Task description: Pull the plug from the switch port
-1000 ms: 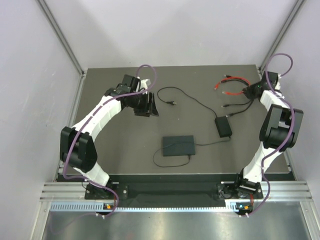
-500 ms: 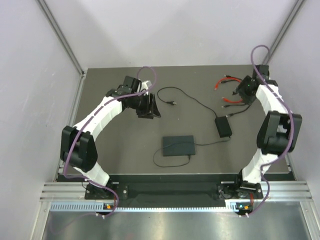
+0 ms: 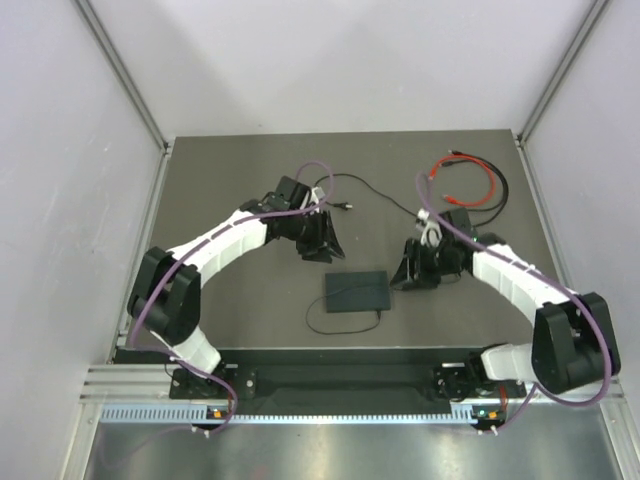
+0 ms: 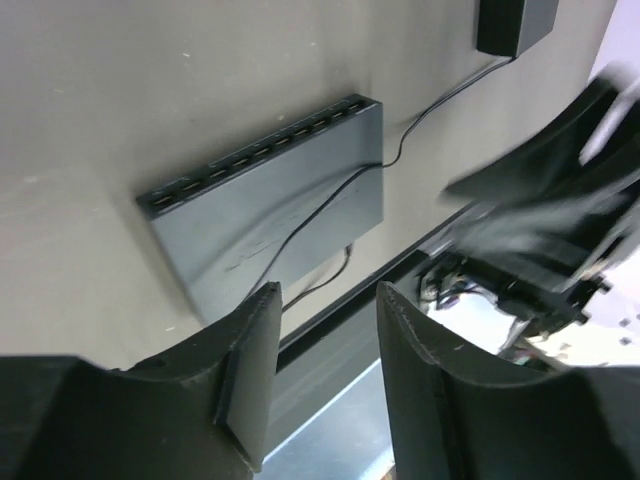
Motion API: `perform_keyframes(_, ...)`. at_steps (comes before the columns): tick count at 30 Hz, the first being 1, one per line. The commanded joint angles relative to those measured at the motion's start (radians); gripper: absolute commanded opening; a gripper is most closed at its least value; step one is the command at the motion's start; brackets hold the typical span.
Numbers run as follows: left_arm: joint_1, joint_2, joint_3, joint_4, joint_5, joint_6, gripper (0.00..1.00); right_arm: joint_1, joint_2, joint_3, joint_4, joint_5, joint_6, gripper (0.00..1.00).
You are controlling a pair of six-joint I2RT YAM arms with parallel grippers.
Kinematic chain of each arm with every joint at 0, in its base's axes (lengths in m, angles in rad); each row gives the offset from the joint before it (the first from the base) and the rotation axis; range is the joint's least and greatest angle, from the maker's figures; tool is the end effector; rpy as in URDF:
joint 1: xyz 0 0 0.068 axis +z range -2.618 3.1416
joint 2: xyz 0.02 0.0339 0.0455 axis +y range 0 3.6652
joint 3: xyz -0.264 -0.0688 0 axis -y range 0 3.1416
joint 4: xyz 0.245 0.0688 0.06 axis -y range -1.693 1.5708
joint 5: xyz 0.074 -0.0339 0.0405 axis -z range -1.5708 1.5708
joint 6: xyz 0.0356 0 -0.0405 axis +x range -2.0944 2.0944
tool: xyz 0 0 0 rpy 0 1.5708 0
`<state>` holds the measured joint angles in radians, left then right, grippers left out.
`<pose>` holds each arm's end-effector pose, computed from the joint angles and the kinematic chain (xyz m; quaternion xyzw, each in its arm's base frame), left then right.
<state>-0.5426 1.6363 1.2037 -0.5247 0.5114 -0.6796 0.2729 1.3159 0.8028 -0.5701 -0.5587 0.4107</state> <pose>0.2867 -0.1932 0.2428 0.0131 0.9254 -0.3651 0.1009 0.2310 0.0842 0.2089 -0.0022 0.9352 0.3299 0.1289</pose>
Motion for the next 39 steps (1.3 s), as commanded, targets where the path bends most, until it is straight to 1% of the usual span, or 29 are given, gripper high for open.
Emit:
perform_keyframes(1,-0.031,0.039,-0.006,0.095,-0.002,-0.126,0.47,0.043,-0.081,-0.091,0.119,-0.124,-0.009,0.46)
perform_keyframes(3,-0.046,0.077,0.013,0.088,0.003,-0.139,0.47,0.057,-0.090,-0.154,0.144,-0.141,0.008,0.45)
perform_keyframes(11,-0.059,0.186,0.161,0.029,-0.005,-0.170,0.45,0.077,-0.155,-0.370,0.395,-0.193,0.158,0.43)
perform_keyframes(16,-0.062,0.241,0.212,0.005,0.018,-0.164,0.44,0.077,-0.123,-0.416,0.467,-0.199,0.197,0.37)
perform_keyframes(20,-0.069,0.264,0.220,-0.030,0.050,-0.164,0.41,0.077,-0.130,-0.444,0.541,-0.175,0.253,0.34)
perform_keyframes(22,-0.091,0.264,0.211,-0.021,0.044,-0.150,0.40,0.077,-0.127,-0.464,0.630,-0.179,0.298,0.34)
perform_keyframes(23,-0.097,0.267,0.209,-0.023,0.030,-0.132,0.40,0.077,-0.121,-0.487,0.651,-0.175,0.310,0.34)
perform_keyframes(25,-0.106,0.284,0.197,-0.035,0.048,-0.141,0.38,0.077,-0.090,-0.520,0.728,-0.187,0.347,0.33)
perform_keyframes(31,-0.120,0.296,0.189,-0.024,0.065,-0.140,0.35,0.077,-0.037,-0.609,0.872,-0.188,0.408,0.31)
perform_keyframes(32,-0.122,0.296,0.185,-0.014,0.068,-0.140,0.35,0.077,-0.029,-0.616,0.921,-0.191,0.415,0.31)
perform_keyframes(39,-0.123,0.307,0.152,-0.012,0.085,-0.143,0.33,0.078,0.037,-0.625,1.001,-0.201,0.433,0.33)
